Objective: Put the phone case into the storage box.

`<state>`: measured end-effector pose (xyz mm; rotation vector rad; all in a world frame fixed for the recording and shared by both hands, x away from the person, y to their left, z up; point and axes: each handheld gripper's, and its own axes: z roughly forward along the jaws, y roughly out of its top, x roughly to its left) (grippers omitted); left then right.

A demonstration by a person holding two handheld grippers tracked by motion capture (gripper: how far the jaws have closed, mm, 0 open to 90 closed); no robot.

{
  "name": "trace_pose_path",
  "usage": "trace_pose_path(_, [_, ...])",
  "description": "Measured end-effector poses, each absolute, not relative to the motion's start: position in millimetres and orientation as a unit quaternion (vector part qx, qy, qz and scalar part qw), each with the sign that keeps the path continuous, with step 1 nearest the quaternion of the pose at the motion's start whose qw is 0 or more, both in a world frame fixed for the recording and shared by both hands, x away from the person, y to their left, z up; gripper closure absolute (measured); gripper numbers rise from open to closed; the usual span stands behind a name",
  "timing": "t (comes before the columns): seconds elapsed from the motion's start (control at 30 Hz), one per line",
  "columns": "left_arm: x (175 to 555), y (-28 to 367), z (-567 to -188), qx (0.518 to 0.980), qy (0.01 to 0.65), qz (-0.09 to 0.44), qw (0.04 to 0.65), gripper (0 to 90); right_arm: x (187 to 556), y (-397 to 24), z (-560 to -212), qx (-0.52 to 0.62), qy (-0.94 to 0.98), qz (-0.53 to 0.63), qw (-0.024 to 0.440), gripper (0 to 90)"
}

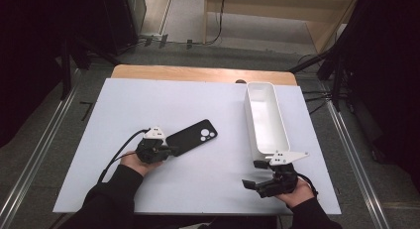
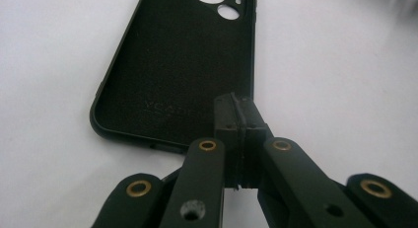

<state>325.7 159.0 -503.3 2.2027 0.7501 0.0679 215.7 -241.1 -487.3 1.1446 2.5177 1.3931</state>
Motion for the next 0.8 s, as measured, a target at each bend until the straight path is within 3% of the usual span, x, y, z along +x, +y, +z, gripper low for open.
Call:
trace_pose_path(0.6, [315.2,164.9,-502.7,0.871,0.300,0.007,0.389,89.1,216.9,-240.2,-487.5,0.367,0.815,0.447,0.022,12.3])
trace_pose_path(0.73, [315.7,166.7,-501.0,0.866,0.299,0.007,0.400,82.4,216.5,-240.3,-487.2,0.367,0.816,0.446,0.022,12.3])
trace_pose_path(0.8, [315.1,168.3,-497.4,0.863,0.291,0.011,0.413,73.6,216.0,-240.3,-487.2,0.369,0.815,0.446,0.022,12.3])
